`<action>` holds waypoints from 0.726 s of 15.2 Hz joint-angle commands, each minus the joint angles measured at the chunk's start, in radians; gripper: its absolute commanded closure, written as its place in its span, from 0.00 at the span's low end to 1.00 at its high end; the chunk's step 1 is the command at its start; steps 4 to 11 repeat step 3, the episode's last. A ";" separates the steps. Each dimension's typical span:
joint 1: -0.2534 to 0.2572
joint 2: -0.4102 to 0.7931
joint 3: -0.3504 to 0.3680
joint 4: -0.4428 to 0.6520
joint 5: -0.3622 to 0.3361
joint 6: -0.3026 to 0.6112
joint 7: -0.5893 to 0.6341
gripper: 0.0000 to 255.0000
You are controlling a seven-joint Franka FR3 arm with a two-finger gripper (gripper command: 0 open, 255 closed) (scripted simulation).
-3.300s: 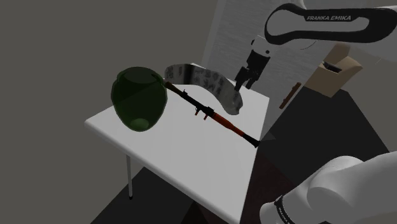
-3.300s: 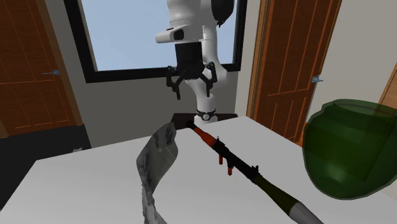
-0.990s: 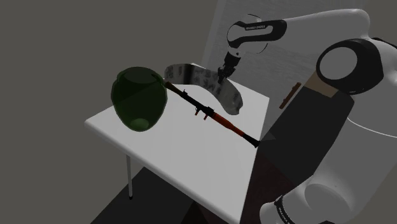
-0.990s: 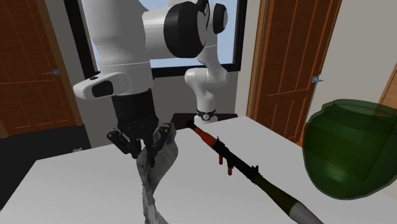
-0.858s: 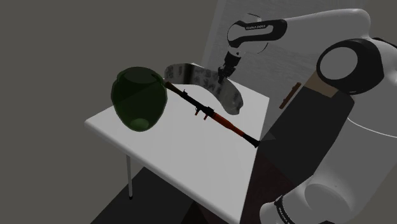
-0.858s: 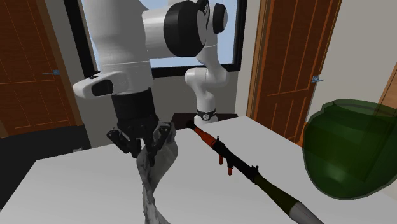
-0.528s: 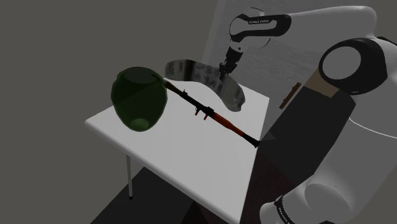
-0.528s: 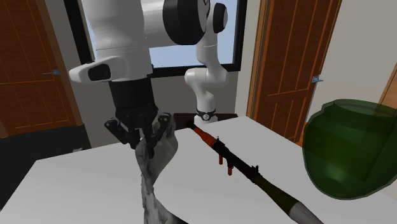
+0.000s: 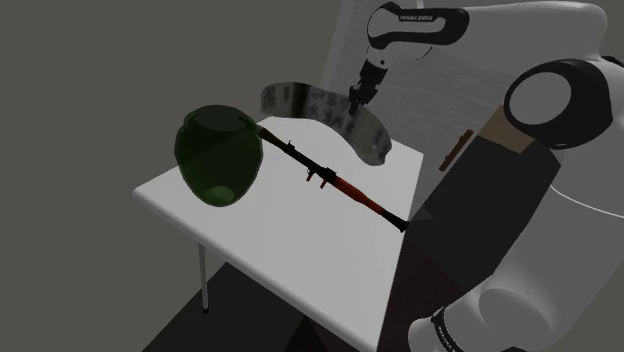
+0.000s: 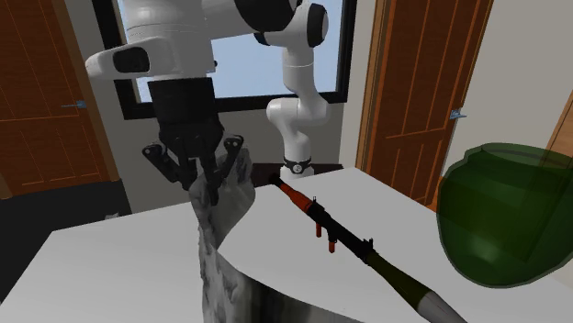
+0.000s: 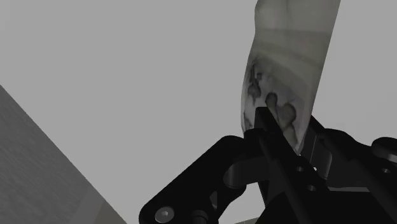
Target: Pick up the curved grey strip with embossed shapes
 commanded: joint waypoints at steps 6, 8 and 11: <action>0.000 -0.003 0.000 0.026 -0.001 -0.028 0.003 1.00; 0.000 -0.003 0.000 0.026 -0.001 -0.028 0.003 1.00; 0.000 -0.003 0.000 0.026 -0.001 -0.028 0.003 1.00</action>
